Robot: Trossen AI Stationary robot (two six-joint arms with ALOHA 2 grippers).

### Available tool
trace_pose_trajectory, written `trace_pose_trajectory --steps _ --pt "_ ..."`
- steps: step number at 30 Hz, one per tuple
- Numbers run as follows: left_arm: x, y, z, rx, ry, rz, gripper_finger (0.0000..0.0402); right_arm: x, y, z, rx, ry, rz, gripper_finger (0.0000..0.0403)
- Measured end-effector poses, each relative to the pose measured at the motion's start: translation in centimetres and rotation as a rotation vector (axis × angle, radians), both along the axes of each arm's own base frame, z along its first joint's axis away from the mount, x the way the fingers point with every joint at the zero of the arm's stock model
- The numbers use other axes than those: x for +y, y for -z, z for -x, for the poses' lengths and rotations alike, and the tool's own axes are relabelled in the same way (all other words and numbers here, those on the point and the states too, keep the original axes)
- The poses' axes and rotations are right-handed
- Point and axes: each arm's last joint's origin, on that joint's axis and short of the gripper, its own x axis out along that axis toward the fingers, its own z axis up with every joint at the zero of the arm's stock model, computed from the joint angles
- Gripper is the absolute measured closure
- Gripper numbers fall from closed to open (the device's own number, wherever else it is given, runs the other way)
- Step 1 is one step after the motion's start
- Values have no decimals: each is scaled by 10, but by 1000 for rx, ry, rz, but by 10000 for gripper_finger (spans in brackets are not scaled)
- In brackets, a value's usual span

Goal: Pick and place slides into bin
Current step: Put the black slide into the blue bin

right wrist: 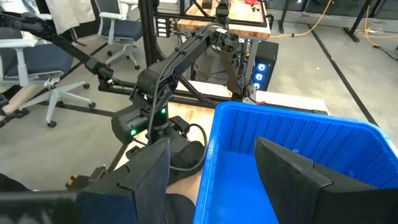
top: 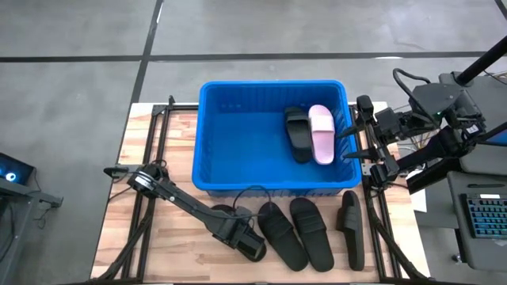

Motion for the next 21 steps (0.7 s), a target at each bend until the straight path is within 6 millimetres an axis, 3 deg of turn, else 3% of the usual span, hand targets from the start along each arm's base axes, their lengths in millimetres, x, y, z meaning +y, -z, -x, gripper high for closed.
trace_pose_trajectory --steps 9,18,21 --pt "3 -21 8 70 8 -32 155 0 0 0 0 0 0 179" --pt "6 -17 8 84 69 -75 155 0 0 0 -2 -3 7 179" --pt "6 -7 7 107 74 -100 155 0 0 0 -3 -3 8 179"
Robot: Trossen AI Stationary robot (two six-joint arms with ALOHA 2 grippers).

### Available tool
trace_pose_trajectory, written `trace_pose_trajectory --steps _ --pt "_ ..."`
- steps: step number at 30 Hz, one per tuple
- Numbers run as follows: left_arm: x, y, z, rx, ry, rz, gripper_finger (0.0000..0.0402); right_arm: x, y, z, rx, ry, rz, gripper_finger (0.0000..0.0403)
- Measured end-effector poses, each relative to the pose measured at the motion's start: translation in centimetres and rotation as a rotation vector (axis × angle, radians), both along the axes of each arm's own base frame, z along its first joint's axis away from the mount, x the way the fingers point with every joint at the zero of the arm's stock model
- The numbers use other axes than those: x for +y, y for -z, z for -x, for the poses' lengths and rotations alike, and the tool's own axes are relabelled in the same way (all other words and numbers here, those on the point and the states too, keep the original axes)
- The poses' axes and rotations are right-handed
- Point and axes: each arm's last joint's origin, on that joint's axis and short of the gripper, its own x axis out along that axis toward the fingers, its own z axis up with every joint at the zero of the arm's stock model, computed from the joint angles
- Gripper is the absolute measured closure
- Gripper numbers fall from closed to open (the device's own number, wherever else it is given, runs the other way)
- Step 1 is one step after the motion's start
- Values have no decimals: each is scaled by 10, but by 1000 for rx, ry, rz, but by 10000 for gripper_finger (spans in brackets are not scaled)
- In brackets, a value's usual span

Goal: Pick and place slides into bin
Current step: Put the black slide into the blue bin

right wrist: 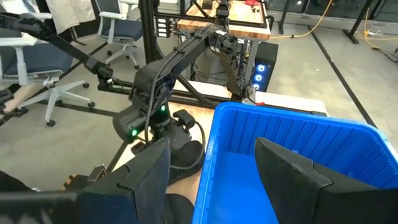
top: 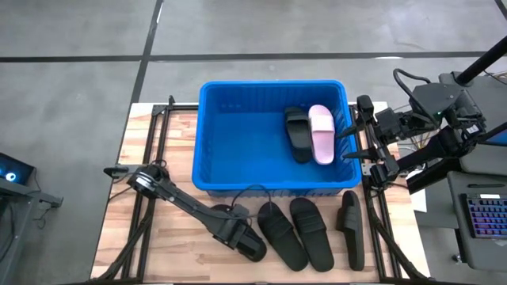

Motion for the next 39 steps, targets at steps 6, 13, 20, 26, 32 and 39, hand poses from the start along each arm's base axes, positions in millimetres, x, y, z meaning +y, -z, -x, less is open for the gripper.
trace_pose_trajectory --steps 6,13,20,26,32,39 --pt "-1 18 -2 56 8 -25 155 0 0 0 -3 -4 11 179" --pt "1 22 1 107 -53 -56 155 0 0 0 -5 -7 19 179" --pt "3 24 5 149 -54 -81 155 0 0 0 -5 -7 19 179" --pt "5 29 7 180 -49 -103 166 0 0 0 -6 -8 22 179" --pt "5 29 6 178 7 -93 251 0 0 0 -5 -8 23 179" --pt "3 26 3 176 132 -53 382 0 1 1 0 -9 27 179"
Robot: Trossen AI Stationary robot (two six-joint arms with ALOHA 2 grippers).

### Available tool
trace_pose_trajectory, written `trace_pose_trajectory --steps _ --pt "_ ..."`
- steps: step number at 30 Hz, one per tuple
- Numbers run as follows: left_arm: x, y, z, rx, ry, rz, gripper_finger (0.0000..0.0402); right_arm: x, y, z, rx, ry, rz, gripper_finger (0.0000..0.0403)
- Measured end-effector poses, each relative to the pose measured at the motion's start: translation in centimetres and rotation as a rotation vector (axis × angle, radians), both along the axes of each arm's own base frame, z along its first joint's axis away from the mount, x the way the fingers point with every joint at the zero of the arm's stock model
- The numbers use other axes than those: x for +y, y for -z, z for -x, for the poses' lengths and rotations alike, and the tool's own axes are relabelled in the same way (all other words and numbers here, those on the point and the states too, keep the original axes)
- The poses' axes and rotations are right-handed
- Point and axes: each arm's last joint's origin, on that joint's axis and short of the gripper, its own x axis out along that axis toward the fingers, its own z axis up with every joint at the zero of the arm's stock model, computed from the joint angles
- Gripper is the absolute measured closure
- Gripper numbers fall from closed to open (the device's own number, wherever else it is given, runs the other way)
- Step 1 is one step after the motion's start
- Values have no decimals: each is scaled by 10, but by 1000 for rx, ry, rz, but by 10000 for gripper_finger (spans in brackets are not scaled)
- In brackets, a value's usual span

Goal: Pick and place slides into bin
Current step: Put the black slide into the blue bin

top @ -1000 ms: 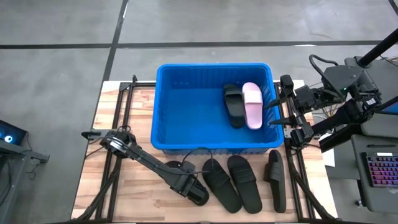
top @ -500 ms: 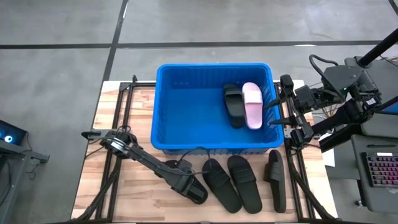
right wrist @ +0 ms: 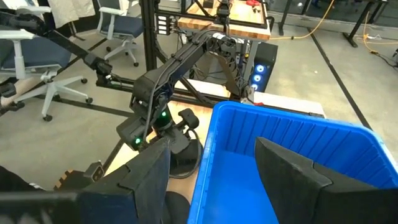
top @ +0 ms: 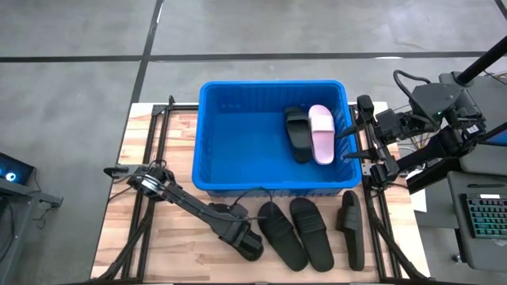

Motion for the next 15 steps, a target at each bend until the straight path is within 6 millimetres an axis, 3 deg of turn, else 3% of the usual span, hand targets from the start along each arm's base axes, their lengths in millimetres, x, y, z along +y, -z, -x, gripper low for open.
trace_pose_trajectory --steps 7,15 --pt "-3 -22 -2 -40 194 108 393 0 0 0 -5 -9 24 179" --pt "-2 -93 1 -296 530 198 394 -1 -1 4 -17 -14 40 179"
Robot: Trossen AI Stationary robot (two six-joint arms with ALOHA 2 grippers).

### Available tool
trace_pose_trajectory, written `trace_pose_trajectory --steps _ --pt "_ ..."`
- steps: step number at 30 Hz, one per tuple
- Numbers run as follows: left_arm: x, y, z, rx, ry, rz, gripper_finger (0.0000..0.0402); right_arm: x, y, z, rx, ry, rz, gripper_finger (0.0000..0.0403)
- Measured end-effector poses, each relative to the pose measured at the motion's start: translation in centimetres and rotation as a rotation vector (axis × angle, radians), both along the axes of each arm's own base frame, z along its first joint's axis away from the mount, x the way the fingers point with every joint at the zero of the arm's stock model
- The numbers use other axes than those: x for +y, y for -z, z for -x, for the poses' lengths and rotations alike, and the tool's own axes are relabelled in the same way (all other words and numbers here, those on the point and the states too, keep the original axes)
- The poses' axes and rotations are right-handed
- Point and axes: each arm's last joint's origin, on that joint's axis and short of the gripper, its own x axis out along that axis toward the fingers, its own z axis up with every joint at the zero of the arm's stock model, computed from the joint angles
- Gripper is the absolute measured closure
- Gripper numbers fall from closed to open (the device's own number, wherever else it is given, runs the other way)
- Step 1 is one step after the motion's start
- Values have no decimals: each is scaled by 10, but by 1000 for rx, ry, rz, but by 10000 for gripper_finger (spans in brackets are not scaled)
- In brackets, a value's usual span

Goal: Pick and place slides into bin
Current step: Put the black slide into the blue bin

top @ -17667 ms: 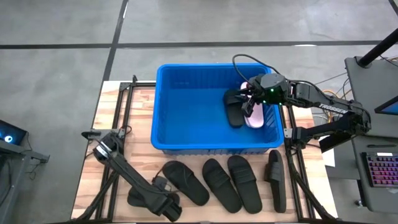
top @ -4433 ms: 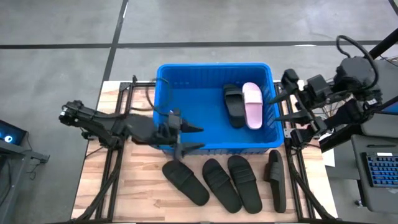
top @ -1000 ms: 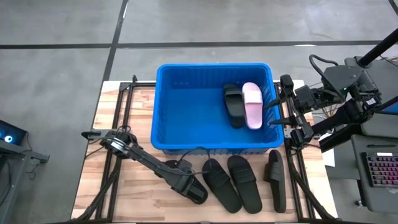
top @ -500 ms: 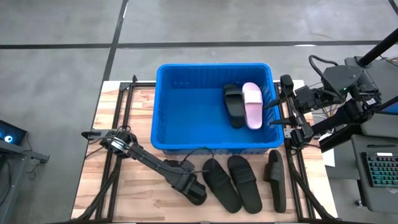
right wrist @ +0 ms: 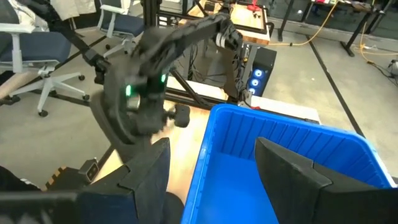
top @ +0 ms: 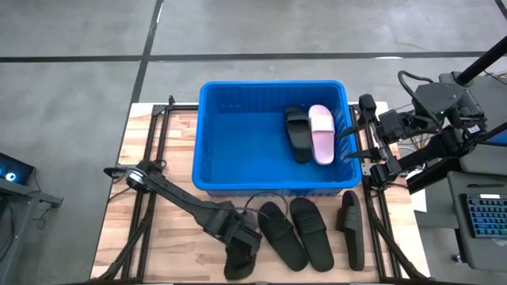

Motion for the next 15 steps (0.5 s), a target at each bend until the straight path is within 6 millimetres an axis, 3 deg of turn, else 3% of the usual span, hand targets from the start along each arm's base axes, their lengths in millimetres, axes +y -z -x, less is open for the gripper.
trace_pose_trajectory --steps 5,11,15 --pt "6 -55 2 -312 51 58 399 -1 -1 3 -7 1 -2 179" --pt "28 -116 5 -749 -51 -117 399 -2 -2 11 -19 3 -6 179" --pt "49 -144 3 -930 -106 -213 400 -3 -3 15 -28 3 -7 179"
